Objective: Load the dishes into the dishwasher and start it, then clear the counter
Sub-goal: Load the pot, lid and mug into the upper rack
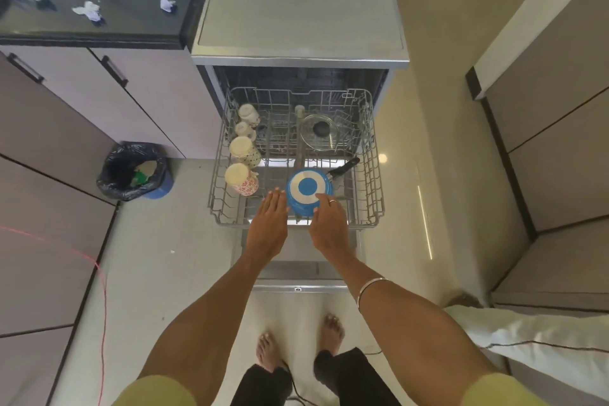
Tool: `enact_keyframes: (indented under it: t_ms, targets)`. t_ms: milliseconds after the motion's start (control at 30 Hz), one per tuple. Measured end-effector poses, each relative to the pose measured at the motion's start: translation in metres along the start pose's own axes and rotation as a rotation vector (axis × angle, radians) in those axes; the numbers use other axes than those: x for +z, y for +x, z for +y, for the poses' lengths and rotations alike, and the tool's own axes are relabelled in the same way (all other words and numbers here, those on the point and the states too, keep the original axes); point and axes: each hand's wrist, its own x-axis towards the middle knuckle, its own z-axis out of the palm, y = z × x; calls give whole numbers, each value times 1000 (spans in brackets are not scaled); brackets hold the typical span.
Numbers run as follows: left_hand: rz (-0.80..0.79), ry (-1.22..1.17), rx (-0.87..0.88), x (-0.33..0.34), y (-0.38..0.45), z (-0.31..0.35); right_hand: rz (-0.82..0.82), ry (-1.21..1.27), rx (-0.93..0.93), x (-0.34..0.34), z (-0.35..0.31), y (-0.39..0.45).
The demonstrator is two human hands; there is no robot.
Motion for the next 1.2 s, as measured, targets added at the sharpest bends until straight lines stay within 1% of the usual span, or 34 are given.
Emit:
enact_keyframes:
  t_ms: [167, 267, 400, 533, 767, 867, 1033, 1200]
  targets:
    - [20, 23, 35, 60, -8, -25, 64, -12, -27, 51, 23, -12]
    - [5, 43, 21, 103, -14, -39, 91, -14, -42, 91, 48, -18]
    - [59, 51, 41, 151, -20, -56, 137, -75, -113, 132, 73, -28]
    - [117, 56, 64, 177, -11, -66, 182, -135, -172, 159, 87, -26]
    - [354, 9, 129, 197, 3, -72, 280, -175, -250, 180, 106, -13]
    - [467, 6, 164, 208, 14, -74, 363, -164, -283, 189, 114, -3]
    - [678, 1, 126, 223, 42, -66, 510, -151, -380, 194, 121, 18]
    - [793, -44, 100, 222, 77, -67, 563, -117, -390, 201, 114, 49]
